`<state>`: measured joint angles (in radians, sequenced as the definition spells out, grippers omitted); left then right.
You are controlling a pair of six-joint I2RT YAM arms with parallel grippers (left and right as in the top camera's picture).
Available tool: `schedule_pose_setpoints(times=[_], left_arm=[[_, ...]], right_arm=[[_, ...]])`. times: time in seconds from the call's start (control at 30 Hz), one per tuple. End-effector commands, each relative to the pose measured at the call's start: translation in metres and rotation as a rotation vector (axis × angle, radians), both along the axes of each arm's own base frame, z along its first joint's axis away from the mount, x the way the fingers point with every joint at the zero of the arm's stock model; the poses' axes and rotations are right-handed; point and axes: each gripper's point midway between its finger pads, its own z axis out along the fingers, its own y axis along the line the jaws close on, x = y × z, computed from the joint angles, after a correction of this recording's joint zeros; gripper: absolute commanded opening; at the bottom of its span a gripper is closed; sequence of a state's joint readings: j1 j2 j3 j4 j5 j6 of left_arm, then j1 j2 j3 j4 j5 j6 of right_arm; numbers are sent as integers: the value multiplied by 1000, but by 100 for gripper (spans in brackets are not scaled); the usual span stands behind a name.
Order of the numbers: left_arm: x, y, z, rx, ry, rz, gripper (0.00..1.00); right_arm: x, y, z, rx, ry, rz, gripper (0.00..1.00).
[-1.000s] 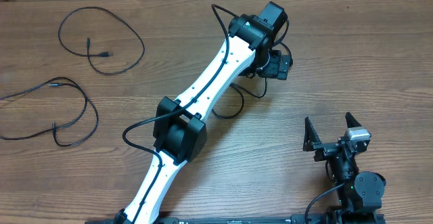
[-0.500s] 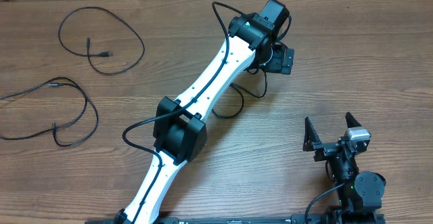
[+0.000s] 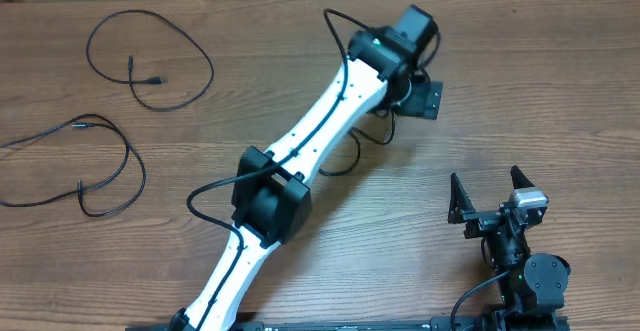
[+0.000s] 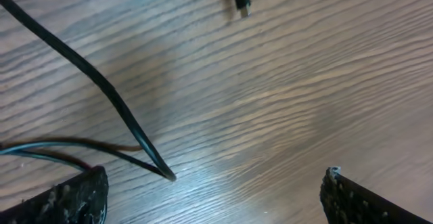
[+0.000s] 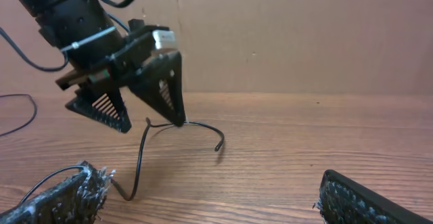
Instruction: Untangle cables
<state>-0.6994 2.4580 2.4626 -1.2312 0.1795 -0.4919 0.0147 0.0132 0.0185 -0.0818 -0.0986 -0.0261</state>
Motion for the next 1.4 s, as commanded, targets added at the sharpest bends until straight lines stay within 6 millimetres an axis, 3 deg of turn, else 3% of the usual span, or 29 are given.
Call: schedule_pose_setpoints(times=[0.0, 0.13, 0.23, 0.33, 0.37, 0.43, 0.5, 0.67, 0.73, 0.77, 0.87, 0.9, 1.0, 1.23, 1.37], left_arm=[[-3, 8, -30, 126, -19, 16, 100], [8, 18, -47, 201, -85, 44, 96], [15, 14, -63, 191, -110, 50, 96], [18, 12, -79, 176, -116, 73, 90], [19, 11, -85, 172, -120, 74, 86], [18, 12, -93, 172, -116, 80, 67], [14, 15, -100, 180, -95, 105, 59], [10, 19, -99, 193, -77, 108, 22], [8, 19, -94, 187, -64, 128, 14], [7, 19, -89, 183, -62, 132, 4], [6, 18, -63, 165, -65, 135, 4], [6, 18, -39, 155, -76, 136, 4], [-1, 19, 3, 121, -78, 138, 4], [-43, 13, 94, -59, 0, 73, 4], [-65, 24, 123, -85, 36, 80, 4]], right_arm=[[1, -1, -3, -5, 2, -6, 100], [1, -1, -3, -5, 2, -6, 100], [1, -1, -3, -5, 2, -6, 100], [1, -1, -3, -5, 2, -6, 100], [1, -1, -3, -5, 2, -6, 100], [1, -1, -3, -5, 2, -6, 100], [1, -1, -3, -5, 2, -6, 100], [1, -1, -3, -5, 2, -6, 100], [1, -1, -3, -5, 2, -6, 100], [1, -1, -3, -5, 2, -6, 100], [1, -1, -3, -5, 2, -6, 100], [1, -1, -3, -5, 2, -6, 100], [1, -1, -3, -5, 2, -6, 100], [1, -1, -3, -5, 2, -6, 100], [1, -1, -3, -5, 2, -6, 100]])
